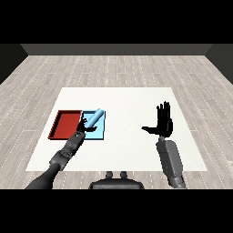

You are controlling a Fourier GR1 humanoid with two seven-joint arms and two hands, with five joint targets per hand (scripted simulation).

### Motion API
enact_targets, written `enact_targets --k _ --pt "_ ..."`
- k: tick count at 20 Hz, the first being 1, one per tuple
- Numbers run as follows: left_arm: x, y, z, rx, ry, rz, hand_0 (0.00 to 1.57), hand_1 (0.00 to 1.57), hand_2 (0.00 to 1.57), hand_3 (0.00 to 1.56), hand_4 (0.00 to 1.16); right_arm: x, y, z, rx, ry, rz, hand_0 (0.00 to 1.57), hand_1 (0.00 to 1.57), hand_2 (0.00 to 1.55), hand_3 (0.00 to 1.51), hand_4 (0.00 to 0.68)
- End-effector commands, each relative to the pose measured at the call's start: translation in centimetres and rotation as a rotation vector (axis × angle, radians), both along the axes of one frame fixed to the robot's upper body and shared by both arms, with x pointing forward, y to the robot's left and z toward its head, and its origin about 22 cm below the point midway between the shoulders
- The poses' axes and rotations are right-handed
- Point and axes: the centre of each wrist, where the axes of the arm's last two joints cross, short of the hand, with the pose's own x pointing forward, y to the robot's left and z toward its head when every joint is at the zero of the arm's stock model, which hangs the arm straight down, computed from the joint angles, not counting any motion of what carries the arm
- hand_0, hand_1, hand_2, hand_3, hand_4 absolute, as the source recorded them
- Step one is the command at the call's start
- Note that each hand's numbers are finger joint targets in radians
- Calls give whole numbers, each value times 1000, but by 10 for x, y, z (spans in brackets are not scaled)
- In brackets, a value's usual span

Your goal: Pick the blue can and put it in the blue box

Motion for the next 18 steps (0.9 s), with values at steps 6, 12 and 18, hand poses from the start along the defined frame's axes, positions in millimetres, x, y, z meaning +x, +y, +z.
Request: enact_targets --k 6,12,18 --pt "15 -7 18 29 -292 119 0 0 0 0 0 -4 -9 -3 20 -25 13 0 0 0 0 0" --pt "33 -22 51 -210 -657 -112 0 0 0 0 0 -1 9 -8 3 -24 47 0 0 0 0 0" --pt "8 -49 44 -439 -887 -333 0 0 0 0 0 -11 -14 -11 -51 22 75 0 0 0 0 0"
